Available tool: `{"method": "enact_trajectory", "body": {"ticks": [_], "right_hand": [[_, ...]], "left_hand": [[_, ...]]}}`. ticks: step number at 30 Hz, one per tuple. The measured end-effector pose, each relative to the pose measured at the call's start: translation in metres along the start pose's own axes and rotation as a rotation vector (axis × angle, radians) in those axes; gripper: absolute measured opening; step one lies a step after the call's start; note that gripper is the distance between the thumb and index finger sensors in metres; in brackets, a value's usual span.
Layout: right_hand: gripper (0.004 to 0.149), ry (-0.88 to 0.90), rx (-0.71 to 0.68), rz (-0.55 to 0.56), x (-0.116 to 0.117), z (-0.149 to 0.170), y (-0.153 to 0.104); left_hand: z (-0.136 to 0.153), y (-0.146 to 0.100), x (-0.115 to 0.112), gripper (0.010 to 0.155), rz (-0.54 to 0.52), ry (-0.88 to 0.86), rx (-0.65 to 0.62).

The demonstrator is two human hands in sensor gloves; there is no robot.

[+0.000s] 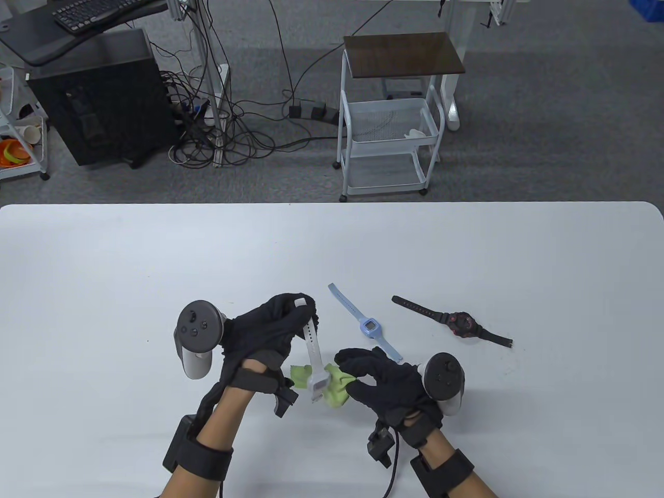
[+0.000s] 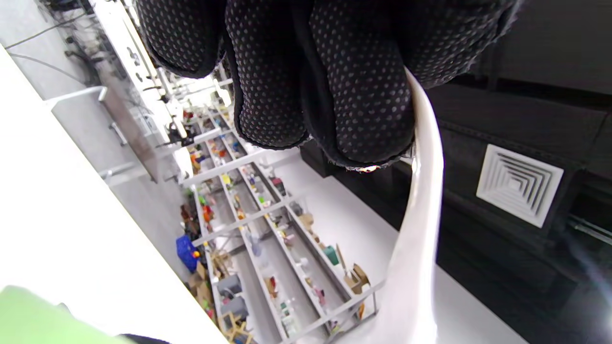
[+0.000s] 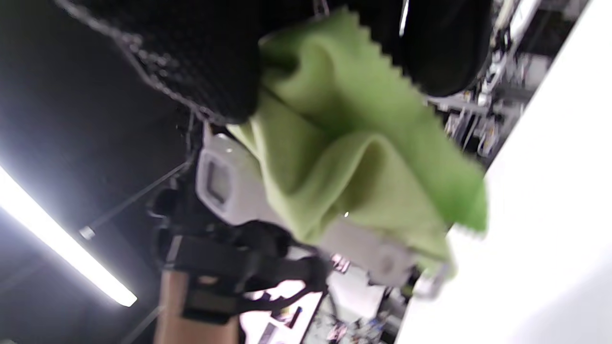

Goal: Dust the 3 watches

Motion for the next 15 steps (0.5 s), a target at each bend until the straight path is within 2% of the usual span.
{"method": "enact_trajectory", "body": {"ticks": [4, 8, 10, 12, 15], "right_hand": [[0.044, 0.199, -0.011, -0.092, 0.020, 0.014, 0.003], [0.044, 0.537, -0.047, -0.108, 0.040, 0.024, 0.005], [0.042, 0.581, -0.024, -0.117, 0.047, 0.025, 0.005], [0.043, 0.515, -0.017, -0.108, 0.048, 0.024, 0.005], [0.057, 0.476, 0.005, -0.072, 0.048, 0.024, 0.006]], "left_hand": [[0.002, 0.000, 0.000, 0.044, 0.002, -0.031, 0.008], [0.001, 0.000, -0.001, 0.044, -0.007, -0.058, 0.012], [0.000, 0.000, 0.000, 0.044, -0.014, -0.051, 0.007], [0.000, 0.000, 0.000, 0.044, -0.017, -0.046, 0.006], [0.000, -0.001, 0.001, 0.044, -0.032, -0.042, 0.000]]}}
Point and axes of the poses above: the tracker on the back of each hand, its own z axis roughly to the little-finger side, its own y axis roughly from the wrist to the fingertips, x = y × z, the point moved 5 cm from there along y, roughly from the wrist to the fingertips, and after that the axes turned 11 degrees about -z, right-handed, at the moved point
